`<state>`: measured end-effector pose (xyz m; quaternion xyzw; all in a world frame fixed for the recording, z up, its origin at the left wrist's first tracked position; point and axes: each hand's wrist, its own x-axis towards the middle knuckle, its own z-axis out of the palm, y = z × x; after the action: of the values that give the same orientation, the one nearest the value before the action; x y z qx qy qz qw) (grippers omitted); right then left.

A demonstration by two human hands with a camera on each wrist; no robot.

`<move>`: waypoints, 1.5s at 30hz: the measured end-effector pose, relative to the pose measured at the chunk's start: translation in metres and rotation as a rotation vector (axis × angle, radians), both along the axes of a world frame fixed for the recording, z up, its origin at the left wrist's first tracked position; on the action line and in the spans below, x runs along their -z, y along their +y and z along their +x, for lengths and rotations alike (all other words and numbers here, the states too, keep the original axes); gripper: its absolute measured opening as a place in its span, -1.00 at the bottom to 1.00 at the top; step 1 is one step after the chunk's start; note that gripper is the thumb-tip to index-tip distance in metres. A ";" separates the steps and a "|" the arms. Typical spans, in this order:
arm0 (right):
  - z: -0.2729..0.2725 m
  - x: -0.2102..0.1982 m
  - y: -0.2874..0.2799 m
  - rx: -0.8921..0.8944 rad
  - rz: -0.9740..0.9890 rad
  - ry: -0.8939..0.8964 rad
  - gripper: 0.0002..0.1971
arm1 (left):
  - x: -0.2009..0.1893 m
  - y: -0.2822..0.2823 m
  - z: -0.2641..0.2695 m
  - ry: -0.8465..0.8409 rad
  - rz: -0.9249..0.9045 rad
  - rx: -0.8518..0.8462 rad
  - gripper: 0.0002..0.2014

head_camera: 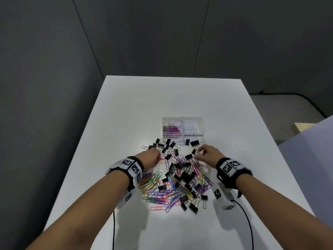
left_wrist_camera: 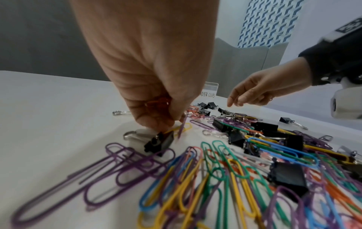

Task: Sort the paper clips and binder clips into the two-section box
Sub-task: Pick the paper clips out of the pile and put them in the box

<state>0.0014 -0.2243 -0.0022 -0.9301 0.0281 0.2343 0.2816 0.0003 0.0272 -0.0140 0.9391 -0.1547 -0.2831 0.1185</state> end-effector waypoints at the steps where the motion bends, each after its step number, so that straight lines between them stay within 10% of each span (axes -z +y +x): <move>1: -0.002 0.000 -0.003 -0.026 -0.057 0.033 -0.60 | -0.002 0.001 -0.001 0.009 -0.008 -0.018 -0.78; 24: -0.005 0.008 0.010 -0.055 -0.180 0.001 -0.94 | -0.009 0.012 -0.008 -0.121 -0.009 0.008 -0.67; 38: -0.007 -0.005 0.010 -0.003 -0.083 -0.005 -0.57 | -0.018 0.006 -0.008 0.002 -0.282 -0.172 -0.93; 45: -0.016 -0.002 0.006 -0.023 -0.116 0.038 -0.54 | -0.015 0.007 -0.007 -0.101 -0.159 -0.113 -0.65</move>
<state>-0.0148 -0.2188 -0.0006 -0.9405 0.0361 0.2529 0.2241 -0.0070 0.0344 0.0015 0.9470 -0.1291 -0.2151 0.2007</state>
